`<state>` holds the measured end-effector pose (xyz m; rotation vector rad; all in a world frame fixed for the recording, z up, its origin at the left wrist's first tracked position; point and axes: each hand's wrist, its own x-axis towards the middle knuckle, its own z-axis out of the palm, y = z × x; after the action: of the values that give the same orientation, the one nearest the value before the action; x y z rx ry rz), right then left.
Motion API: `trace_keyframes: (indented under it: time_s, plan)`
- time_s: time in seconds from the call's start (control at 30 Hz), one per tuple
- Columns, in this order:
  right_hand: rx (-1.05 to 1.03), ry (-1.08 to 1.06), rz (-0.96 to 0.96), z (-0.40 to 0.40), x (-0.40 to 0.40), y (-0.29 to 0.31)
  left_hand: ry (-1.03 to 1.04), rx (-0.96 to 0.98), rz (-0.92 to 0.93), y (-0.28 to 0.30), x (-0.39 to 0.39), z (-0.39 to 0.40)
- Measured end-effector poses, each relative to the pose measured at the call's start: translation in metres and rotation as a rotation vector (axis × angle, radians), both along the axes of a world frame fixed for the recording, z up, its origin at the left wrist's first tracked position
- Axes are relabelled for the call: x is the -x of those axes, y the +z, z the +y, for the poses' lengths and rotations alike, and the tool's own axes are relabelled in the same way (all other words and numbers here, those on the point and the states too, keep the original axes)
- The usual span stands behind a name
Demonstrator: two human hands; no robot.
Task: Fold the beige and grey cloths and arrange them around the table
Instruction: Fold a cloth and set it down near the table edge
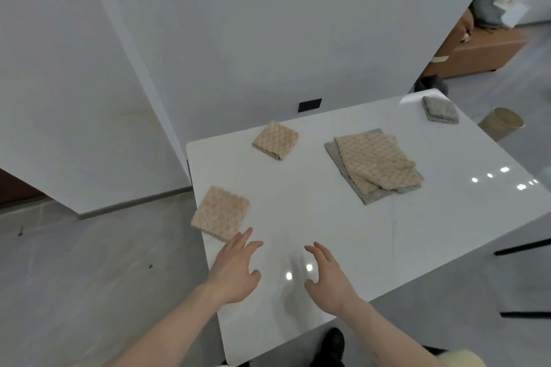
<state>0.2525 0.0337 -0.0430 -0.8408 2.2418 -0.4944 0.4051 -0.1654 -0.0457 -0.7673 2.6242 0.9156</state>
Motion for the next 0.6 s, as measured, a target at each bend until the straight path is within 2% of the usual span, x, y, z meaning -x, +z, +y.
trace_keyframes:
  time_s: [0.17, 0.43, 0.6]
  plan:
    - [0.016, 0.057, 0.000, 0.026, 0.053, -0.003, 0.059, 0.006, 0.000, -0.004, 0.030, 0.036]
    - [0.009, 0.244, -0.023, 0.081, 0.165, -0.009, 0.369, -0.005, 0.008, 0.001, 0.083, 0.125]
    - [0.005, 0.291, -0.016, 0.109, 0.212, 0.005, 0.421, -0.040, 0.063, 0.019, 0.122, 0.186]
